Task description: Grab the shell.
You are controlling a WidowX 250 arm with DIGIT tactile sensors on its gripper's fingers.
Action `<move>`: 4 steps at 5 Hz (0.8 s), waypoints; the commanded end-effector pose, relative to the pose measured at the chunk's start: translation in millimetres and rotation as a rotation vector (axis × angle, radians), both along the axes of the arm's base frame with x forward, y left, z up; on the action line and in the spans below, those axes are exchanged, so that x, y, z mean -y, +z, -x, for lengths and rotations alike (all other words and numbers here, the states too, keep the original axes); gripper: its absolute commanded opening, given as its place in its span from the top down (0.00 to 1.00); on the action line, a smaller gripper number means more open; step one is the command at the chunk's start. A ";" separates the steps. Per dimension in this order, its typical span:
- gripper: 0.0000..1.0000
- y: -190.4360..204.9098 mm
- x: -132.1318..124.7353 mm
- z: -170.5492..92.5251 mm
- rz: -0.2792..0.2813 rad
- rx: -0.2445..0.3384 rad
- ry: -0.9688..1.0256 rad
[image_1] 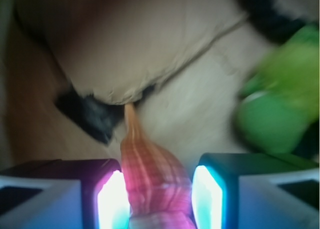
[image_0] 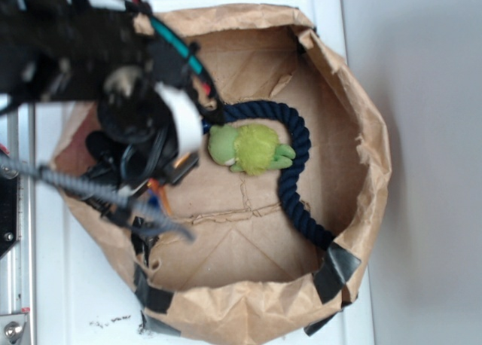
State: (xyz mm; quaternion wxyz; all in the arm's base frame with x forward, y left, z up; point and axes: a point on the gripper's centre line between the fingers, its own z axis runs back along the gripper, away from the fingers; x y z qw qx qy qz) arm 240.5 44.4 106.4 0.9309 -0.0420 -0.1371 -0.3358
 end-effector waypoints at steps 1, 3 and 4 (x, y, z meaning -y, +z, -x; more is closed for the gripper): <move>1.00 71.4 -0.3 -12.8 -0.125 0.132 0.500; 1.00 63.2 13.0 -10.7 -0.110 0.074 0.914; 1.00 59.6 13.1 -6.1 -0.089 0.054 0.882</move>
